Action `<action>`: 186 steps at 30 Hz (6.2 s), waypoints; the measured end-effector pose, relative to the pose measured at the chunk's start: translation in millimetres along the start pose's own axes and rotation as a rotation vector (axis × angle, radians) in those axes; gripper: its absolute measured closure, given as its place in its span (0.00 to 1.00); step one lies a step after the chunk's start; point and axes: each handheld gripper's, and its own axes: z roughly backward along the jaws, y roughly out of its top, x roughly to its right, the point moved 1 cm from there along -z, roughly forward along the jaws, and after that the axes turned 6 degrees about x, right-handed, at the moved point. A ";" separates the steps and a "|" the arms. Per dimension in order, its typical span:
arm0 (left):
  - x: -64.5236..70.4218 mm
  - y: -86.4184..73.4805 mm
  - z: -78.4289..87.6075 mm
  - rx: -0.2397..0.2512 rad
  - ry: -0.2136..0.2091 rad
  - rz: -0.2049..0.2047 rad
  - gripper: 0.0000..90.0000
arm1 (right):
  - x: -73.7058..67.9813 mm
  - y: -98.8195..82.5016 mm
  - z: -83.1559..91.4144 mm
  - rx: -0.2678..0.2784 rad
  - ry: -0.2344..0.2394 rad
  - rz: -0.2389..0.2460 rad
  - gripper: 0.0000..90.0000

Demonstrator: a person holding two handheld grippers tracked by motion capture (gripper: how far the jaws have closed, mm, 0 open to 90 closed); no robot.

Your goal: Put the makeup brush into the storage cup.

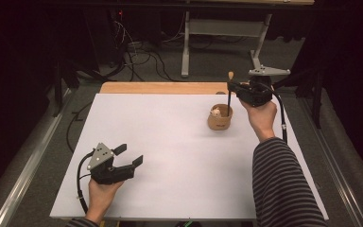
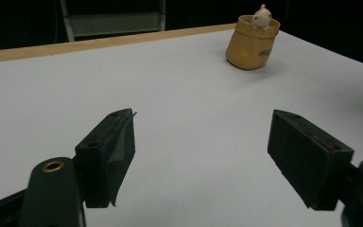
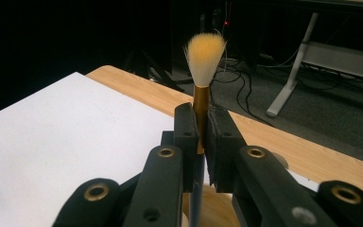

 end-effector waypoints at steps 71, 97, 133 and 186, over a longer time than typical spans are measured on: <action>-0.6 -0.1 0.0 -0.003 -0.002 0.001 0.27 | -0.5 -28.9 -45.1 -0.129 -0.063 0.047 0.95; -0.1 -0.2 -0.6 -0.005 0.002 -0.002 0.27 | 0.1 -31.1 -30.4 -0.118 -0.025 -0.003 0.54; 0.0 -0.1 -0.8 0.000 0.006 0.006 0.27 | -6.4 -37.6 28.5 -0.027 0.033 -0.006 0.51; -0.9 1.1 3.1 0.023 0.014 0.019 0.27 | -36.3 -76.1 117.9 0.103 0.106 -0.039 0.51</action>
